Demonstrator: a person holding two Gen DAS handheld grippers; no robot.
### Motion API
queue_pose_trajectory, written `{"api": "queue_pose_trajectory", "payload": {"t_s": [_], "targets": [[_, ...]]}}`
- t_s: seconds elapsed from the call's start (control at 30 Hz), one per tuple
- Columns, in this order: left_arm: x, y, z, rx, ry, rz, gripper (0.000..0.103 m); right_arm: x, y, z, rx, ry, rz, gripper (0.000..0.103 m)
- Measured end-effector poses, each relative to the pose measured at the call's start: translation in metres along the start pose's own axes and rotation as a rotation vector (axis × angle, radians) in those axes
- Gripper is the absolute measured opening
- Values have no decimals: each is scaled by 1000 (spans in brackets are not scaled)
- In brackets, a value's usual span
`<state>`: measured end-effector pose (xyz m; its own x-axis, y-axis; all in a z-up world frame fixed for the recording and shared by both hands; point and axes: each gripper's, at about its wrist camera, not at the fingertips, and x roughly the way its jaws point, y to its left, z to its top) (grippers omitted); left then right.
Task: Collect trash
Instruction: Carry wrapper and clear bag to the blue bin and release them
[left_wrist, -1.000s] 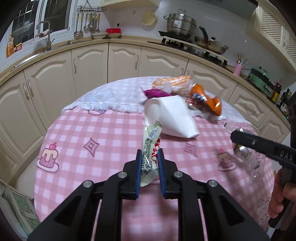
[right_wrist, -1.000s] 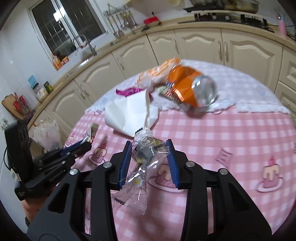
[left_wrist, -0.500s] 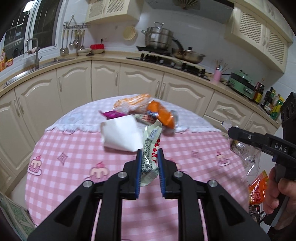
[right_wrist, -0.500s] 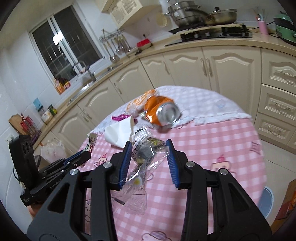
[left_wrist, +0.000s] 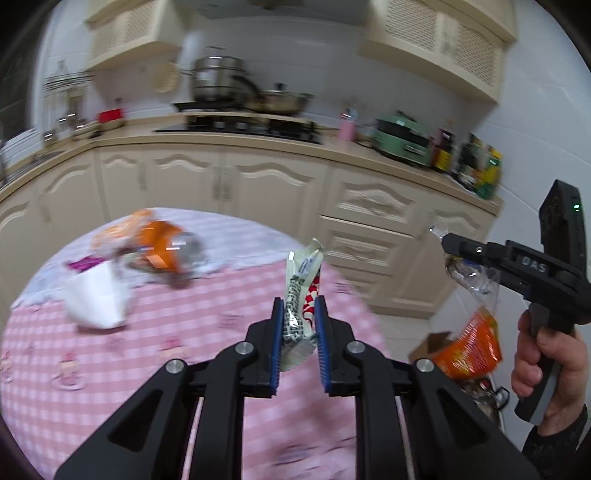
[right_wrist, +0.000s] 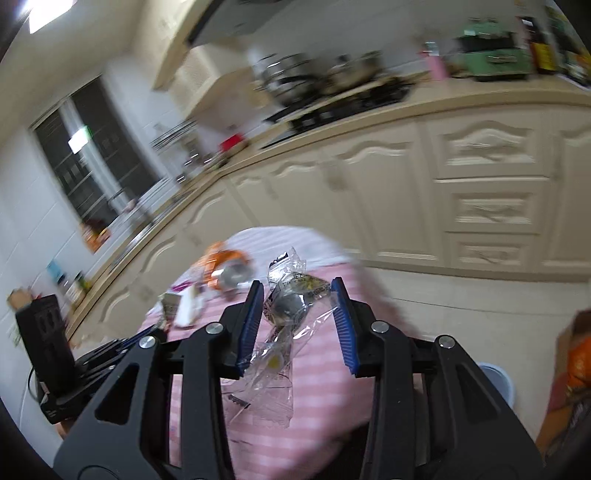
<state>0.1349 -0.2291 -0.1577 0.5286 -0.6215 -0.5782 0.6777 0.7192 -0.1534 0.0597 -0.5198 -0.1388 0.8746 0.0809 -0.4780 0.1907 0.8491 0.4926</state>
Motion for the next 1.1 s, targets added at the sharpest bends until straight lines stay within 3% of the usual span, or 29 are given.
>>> {"api": "queue_pose_trajectory", "payload": {"t_s": [0.23,0.47,0.8,1.0,1.03,1.07,1.1], "targets": [[51,-88,-4,105,70,-127,16,-35,-105,-16,146,-15,-170,37],[119,-154,-25,151,198,-214,16,-41,-185,-47,265,36,-258,37],[233,-206,-87,172,470,-233,16,8,-268,-99,431,183,-289,37],[277,-214,-112,168,562,-216,19,36,-302,-124,518,254,-289,40],[283,-214,-114,155,566,-213,23,42,-308,-128,536,275,-289,50],[288,-213,-114,146,570,-210,41,45,-312,-131,557,287,-291,68],[291,-212,-115,137,573,-209,54,47,-321,-136,602,303,-305,77]]}}
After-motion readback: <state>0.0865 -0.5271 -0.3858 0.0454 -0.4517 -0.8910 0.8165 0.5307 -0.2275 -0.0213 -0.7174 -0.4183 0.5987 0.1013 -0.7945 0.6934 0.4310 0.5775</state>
